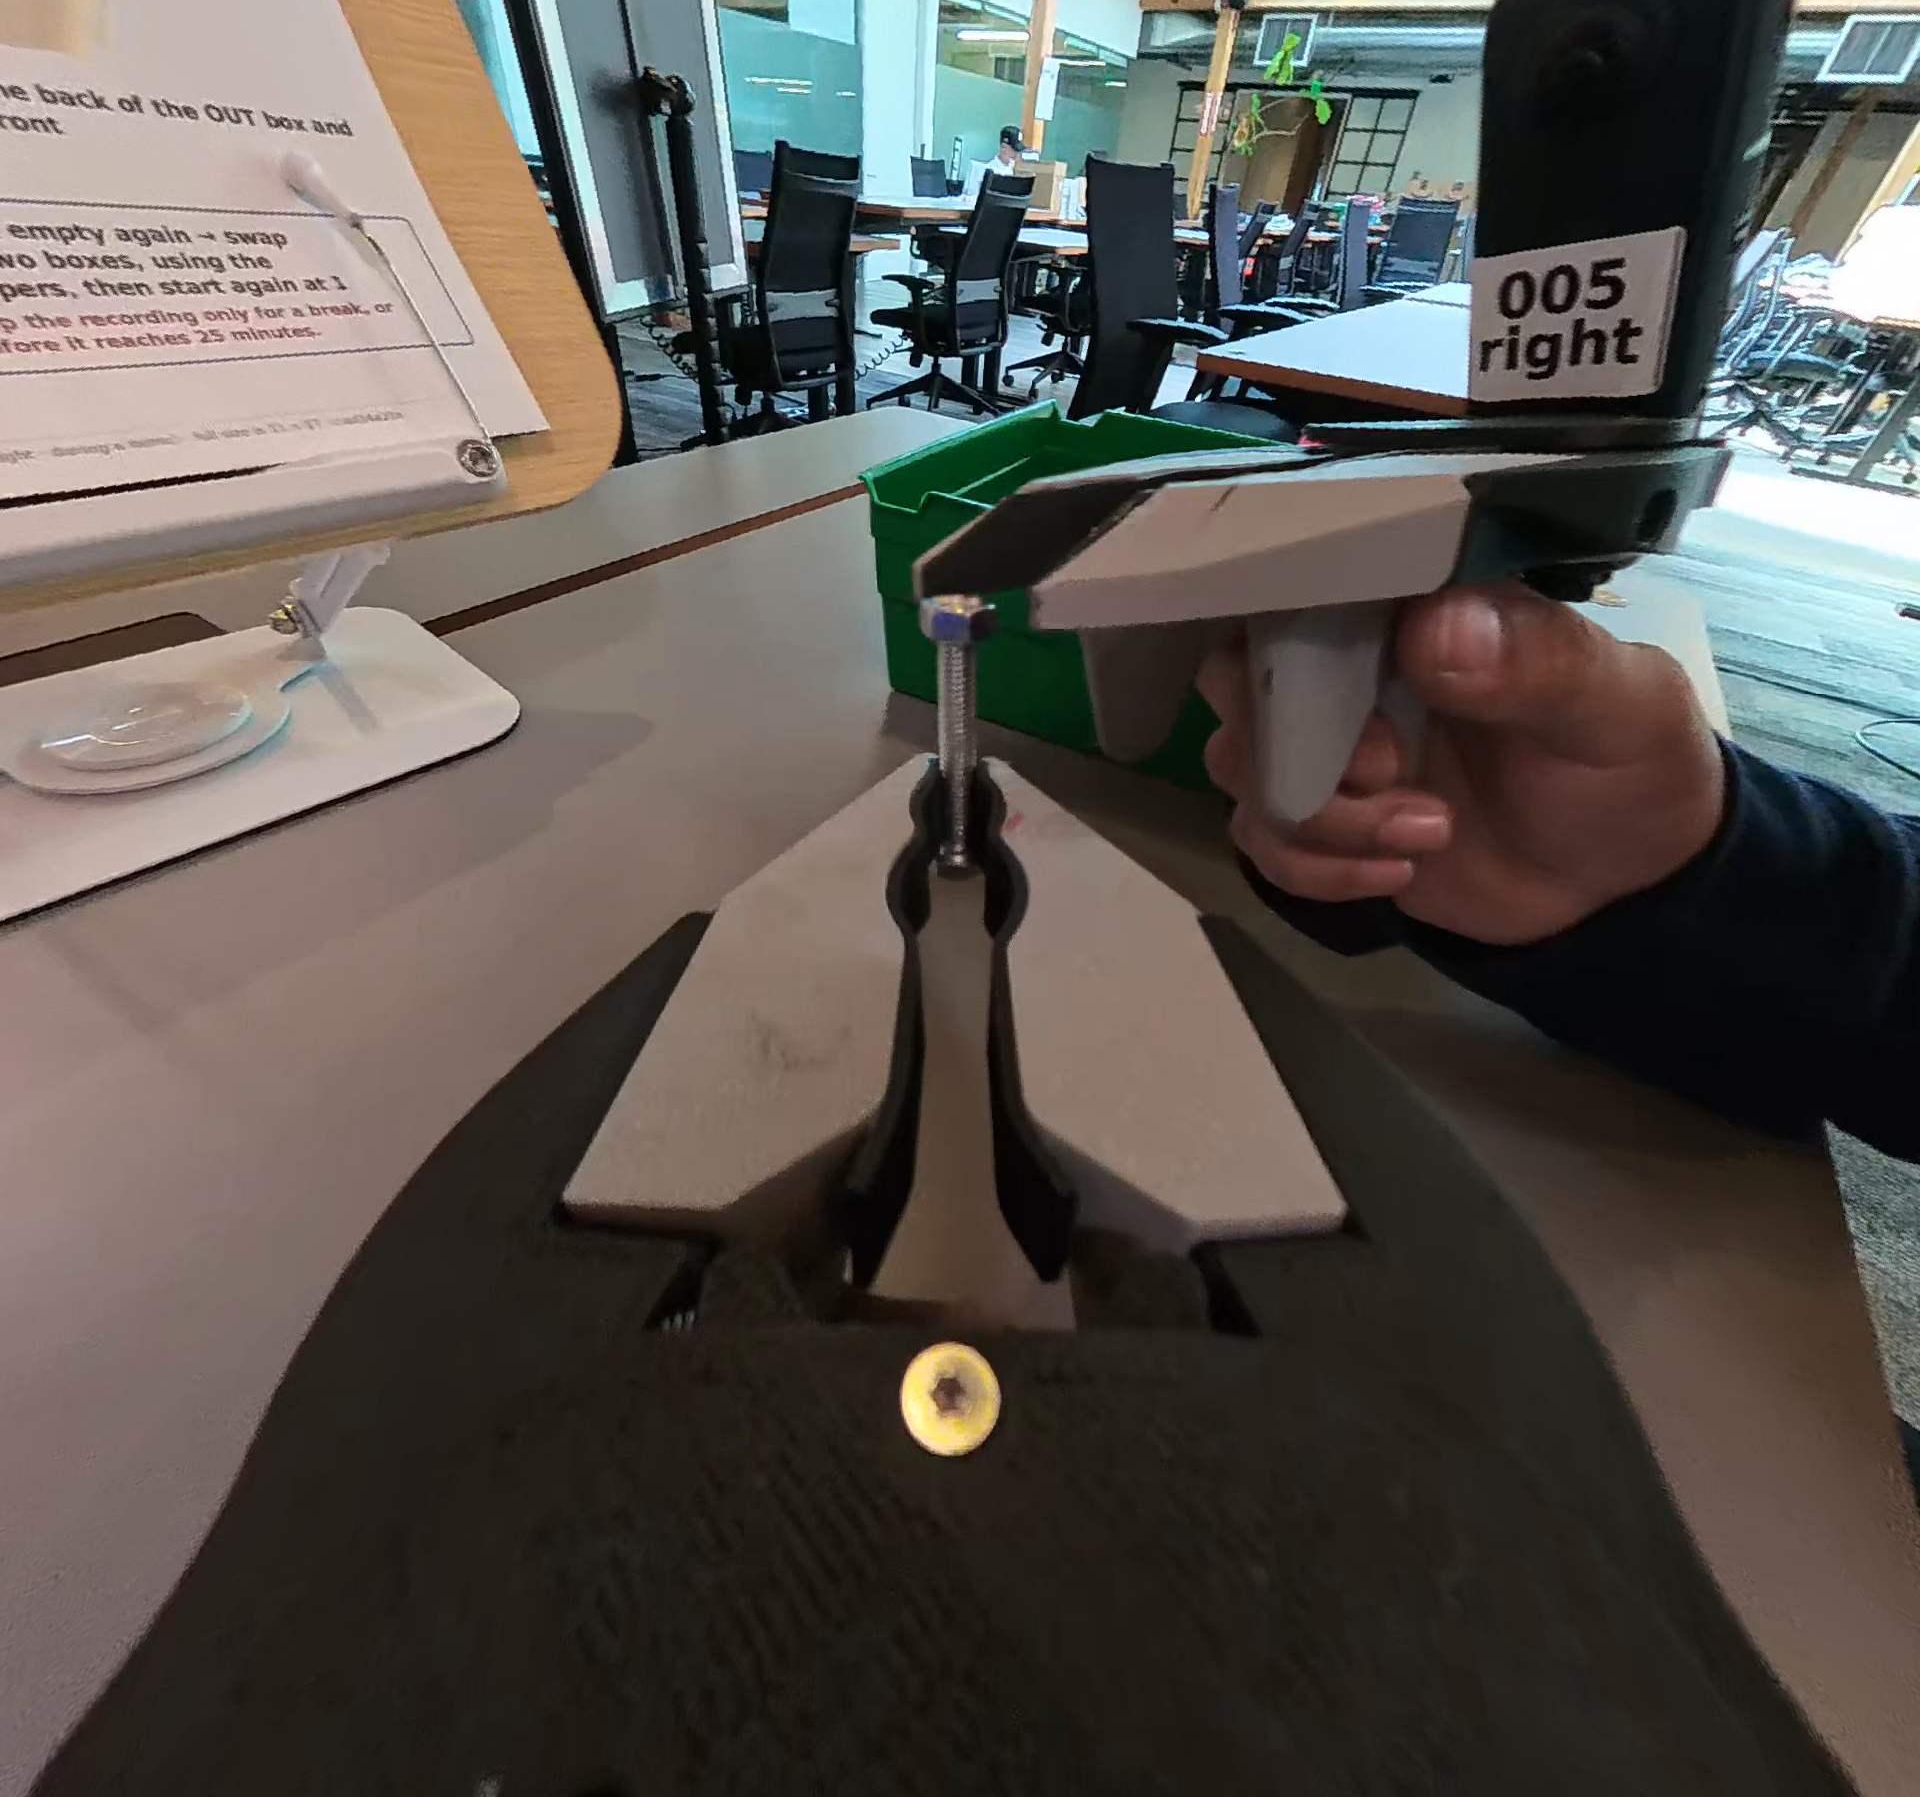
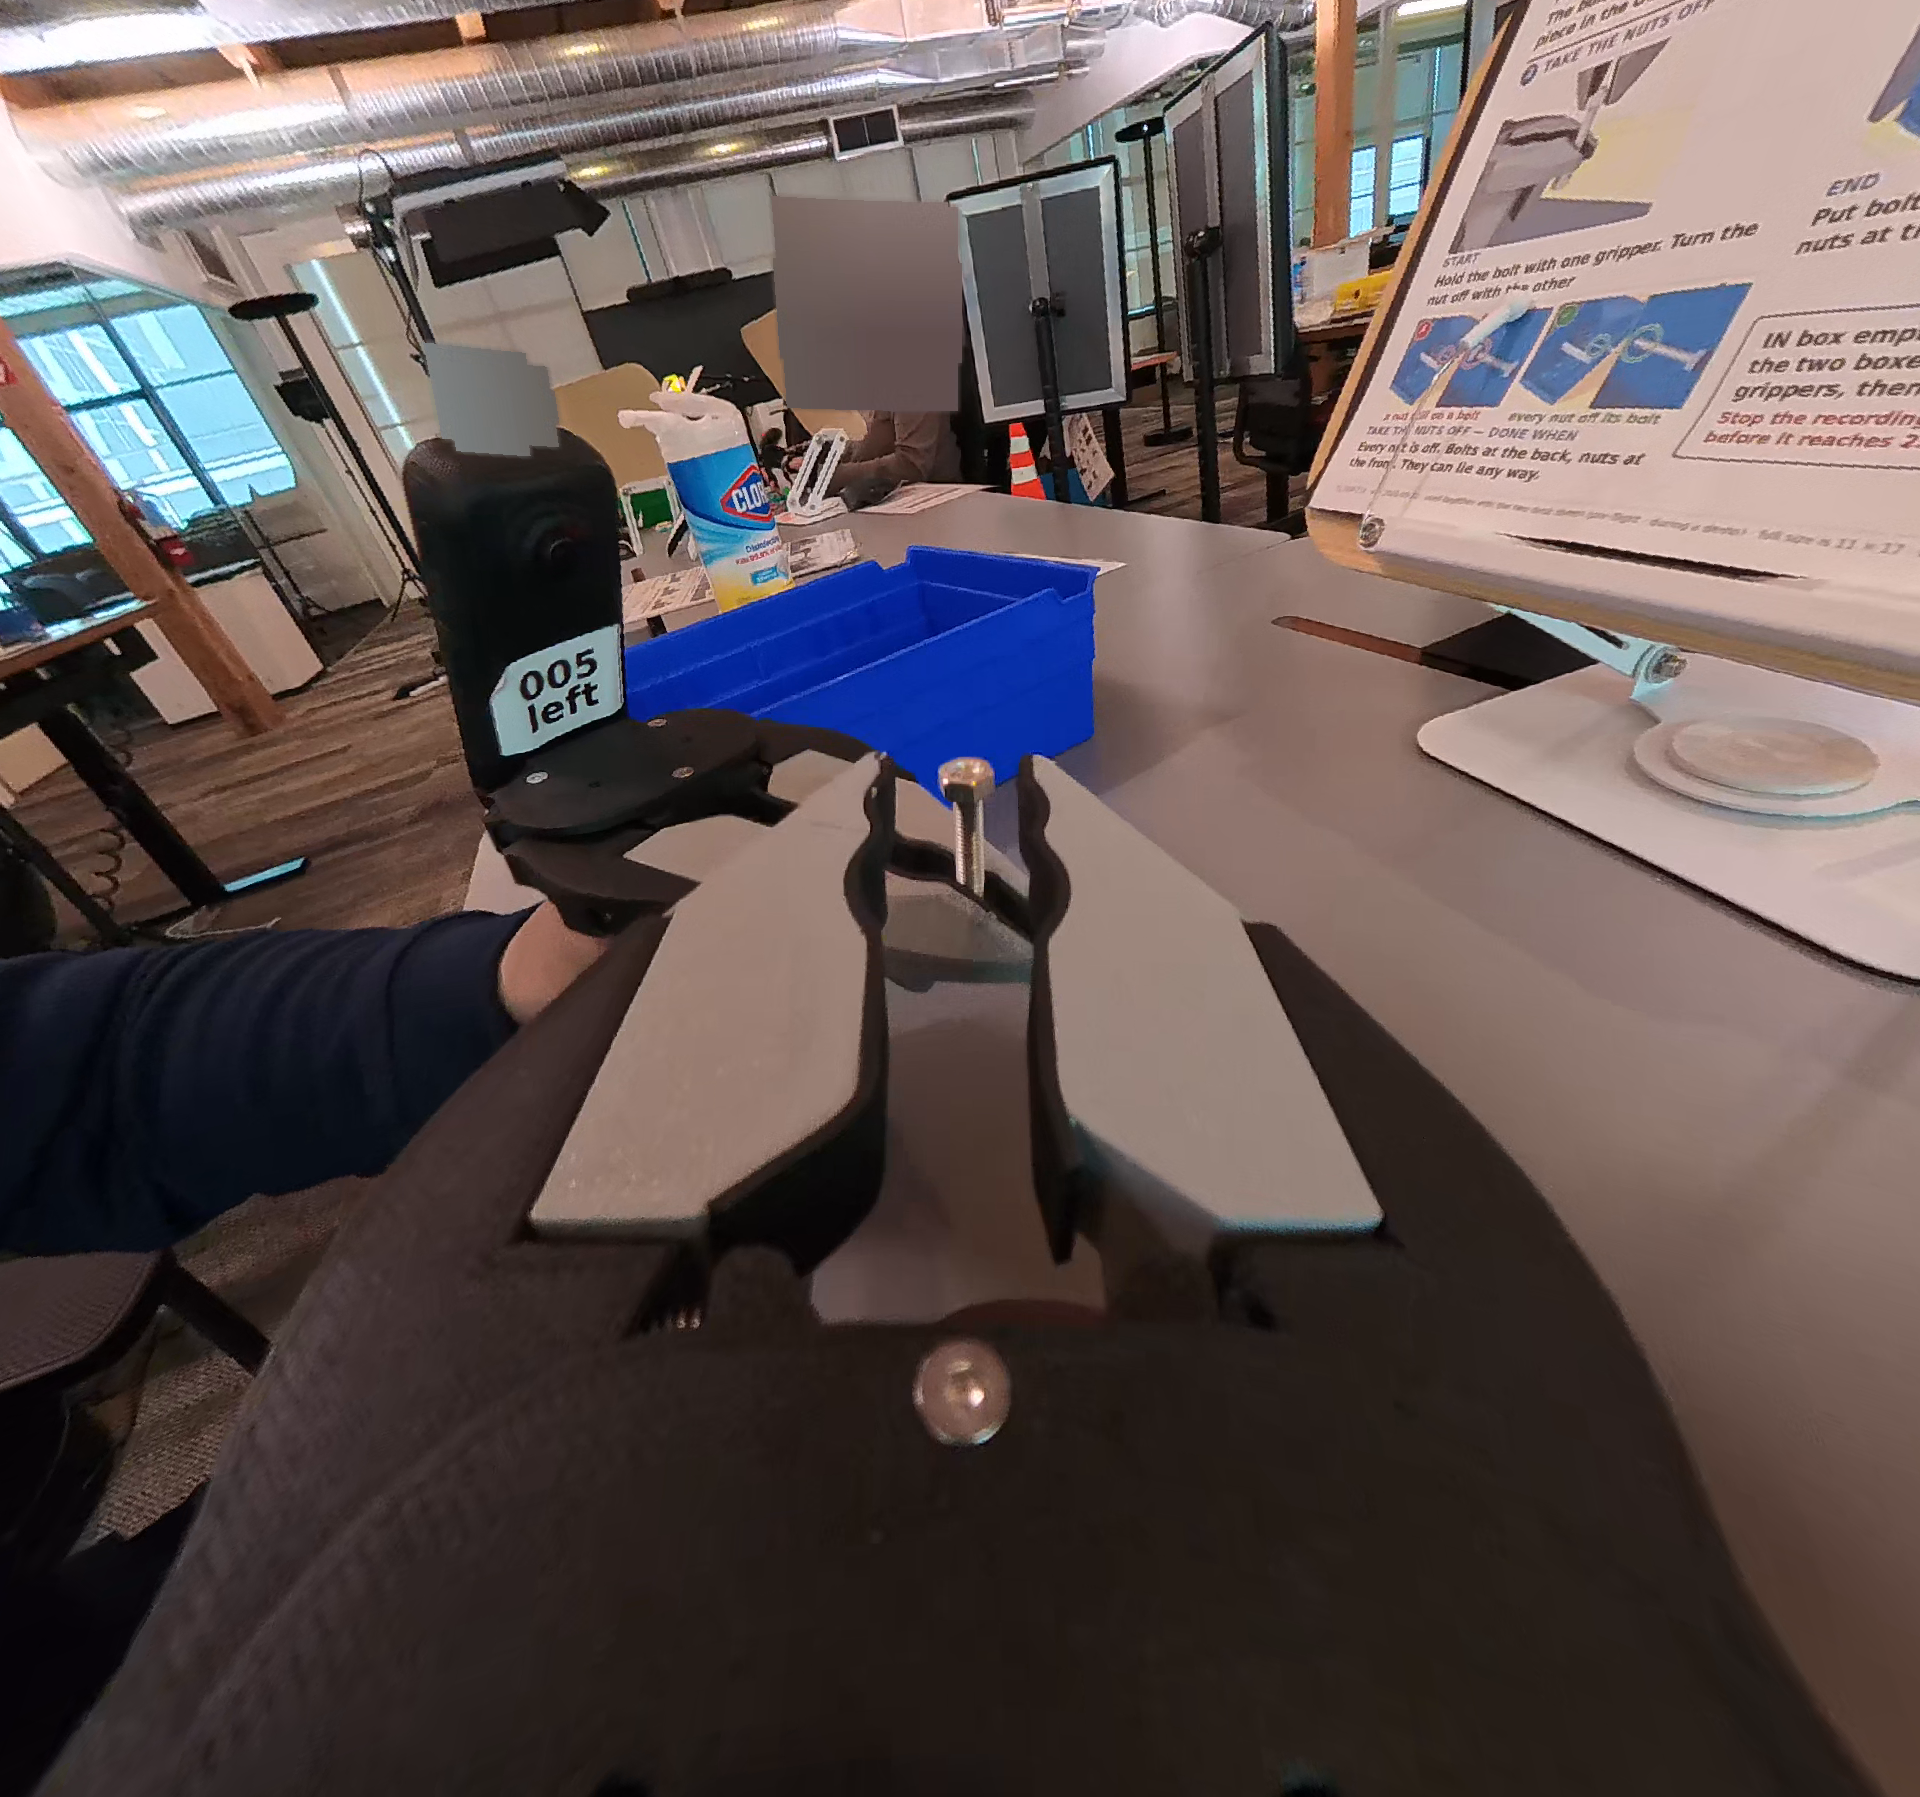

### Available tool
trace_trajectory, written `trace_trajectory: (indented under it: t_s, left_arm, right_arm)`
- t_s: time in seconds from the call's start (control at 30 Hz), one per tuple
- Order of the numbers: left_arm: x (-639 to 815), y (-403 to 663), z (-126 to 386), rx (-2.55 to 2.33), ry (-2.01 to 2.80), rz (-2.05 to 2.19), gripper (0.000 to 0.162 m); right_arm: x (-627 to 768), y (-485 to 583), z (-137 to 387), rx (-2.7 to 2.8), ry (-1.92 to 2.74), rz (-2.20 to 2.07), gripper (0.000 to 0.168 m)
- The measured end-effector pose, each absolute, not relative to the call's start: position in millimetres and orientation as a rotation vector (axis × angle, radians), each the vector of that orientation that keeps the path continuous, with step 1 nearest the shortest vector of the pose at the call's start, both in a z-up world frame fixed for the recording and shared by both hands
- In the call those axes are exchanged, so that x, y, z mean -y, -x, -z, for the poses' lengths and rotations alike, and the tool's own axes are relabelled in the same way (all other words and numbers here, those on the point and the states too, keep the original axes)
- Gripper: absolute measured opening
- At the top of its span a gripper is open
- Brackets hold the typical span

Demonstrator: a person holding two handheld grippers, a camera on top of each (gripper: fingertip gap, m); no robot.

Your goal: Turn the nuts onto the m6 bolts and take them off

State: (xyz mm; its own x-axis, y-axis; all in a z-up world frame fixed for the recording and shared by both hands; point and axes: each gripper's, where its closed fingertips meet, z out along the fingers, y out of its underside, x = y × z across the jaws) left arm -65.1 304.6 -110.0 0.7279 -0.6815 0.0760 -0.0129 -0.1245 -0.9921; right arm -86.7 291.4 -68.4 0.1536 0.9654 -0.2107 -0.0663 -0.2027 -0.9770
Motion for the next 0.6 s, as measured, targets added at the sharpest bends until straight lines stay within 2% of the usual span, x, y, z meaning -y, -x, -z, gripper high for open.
trace_trajectory:
  t_s: [0.3,0.6]
  left_arm:
    - [-296.2,49.2,115.2,-0.651,1.612,0.621,0.002]
    - [-299.1,54.7,113.2,-0.627,1.611,0.622,0.002]
  right_arm:
    - [-278.5,98.3,76.0,1.015,1.390,-1.270,0.021]
    - [-286.3,93.6,76.7,0.990,1.411,-1.240,0.008]
